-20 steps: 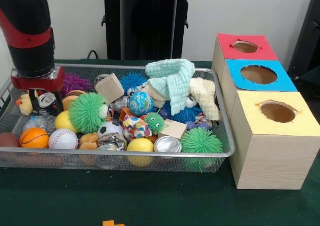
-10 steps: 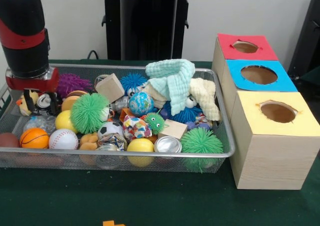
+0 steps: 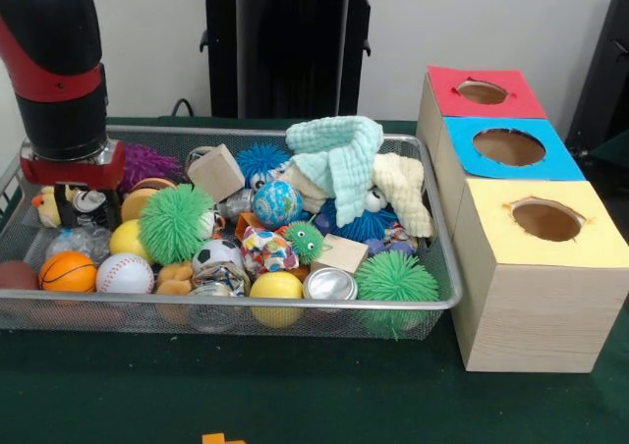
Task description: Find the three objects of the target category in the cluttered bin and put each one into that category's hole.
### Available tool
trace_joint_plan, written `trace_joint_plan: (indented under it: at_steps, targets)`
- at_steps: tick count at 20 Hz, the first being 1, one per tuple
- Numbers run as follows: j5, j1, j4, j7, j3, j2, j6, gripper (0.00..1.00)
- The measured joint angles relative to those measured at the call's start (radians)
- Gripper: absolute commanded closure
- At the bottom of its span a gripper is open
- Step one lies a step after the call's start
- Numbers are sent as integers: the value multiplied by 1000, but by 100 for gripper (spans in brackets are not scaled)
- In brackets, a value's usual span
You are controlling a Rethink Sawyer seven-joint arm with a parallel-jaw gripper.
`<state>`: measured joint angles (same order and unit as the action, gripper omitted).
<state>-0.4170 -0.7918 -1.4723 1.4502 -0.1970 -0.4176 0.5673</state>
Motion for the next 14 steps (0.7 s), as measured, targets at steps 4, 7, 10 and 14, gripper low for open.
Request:
trace_joint_plan:
  at_steps: [4,7,10,14]
  targets:
    - [0,7,24,0,18,19,-3,0]
    - [3,9,41,0,27,32,-1,0]
    - [3,18,56,0,27,34,-3,0]
    - [4,35,82,0,31,43,-2,0]
